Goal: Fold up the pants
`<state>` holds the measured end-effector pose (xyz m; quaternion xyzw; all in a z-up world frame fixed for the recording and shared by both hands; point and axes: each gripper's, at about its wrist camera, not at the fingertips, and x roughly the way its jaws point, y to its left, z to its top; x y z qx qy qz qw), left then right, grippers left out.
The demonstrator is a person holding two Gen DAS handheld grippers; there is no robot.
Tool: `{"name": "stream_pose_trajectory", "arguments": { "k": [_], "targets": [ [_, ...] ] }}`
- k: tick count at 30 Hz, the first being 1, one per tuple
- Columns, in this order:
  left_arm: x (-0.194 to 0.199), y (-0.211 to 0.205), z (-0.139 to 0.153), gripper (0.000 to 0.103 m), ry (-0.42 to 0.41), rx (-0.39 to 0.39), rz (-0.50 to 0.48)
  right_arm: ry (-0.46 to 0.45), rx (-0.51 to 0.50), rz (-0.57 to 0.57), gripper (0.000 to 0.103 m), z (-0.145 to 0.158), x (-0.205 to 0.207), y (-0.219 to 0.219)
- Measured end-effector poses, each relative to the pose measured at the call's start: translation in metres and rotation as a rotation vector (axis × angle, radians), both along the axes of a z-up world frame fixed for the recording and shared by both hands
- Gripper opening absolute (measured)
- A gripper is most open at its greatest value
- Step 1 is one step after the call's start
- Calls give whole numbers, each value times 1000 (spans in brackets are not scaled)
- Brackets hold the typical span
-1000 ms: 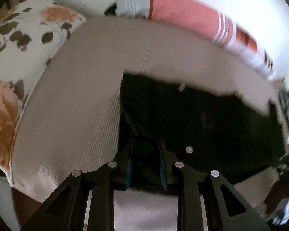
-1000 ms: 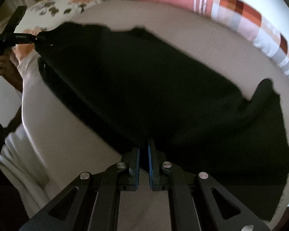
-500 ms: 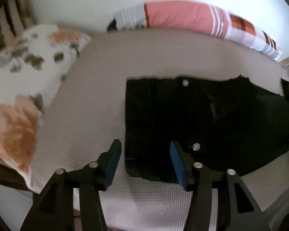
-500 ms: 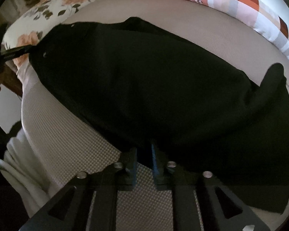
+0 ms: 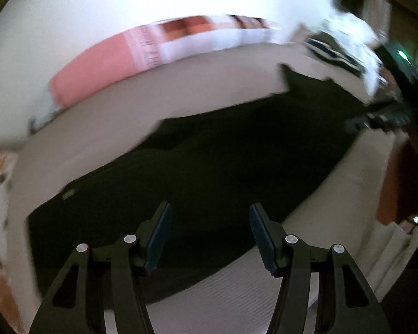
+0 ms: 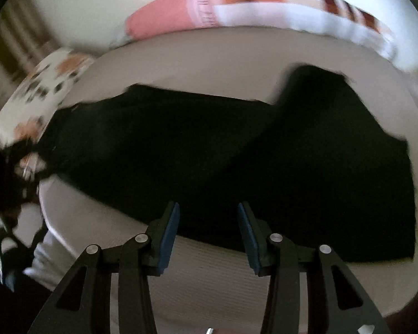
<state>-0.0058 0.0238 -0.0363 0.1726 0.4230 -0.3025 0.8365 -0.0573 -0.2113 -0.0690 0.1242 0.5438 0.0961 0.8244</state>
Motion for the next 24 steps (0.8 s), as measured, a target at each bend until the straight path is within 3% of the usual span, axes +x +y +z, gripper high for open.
{"name": "stream_pose_trajectory", "arguments": {
  "k": [6, 16, 17, 20, 24],
  "targets": [
    [-2, -66, -14, 59, 41, -46, -159, 74, 145, -133, 43, -25, -7, -40],
    [-21, -129, -41, 59, 61, -2, -272, 144, 381, -239, 43, -68, 20, -43],
    [-22, -131, -43, 59, 65, -3, -279, 139, 391, -260, 40, -70, 23, -43],
    [-25, -143, -46, 59, 68, -6, -293, 121, 398, -287, 9, -67, 28, -50],
    [-22, -153, -50, 59, 75, -13, -290, 97, 473, -305, 8, -60, 26, -59]
  ]
}}
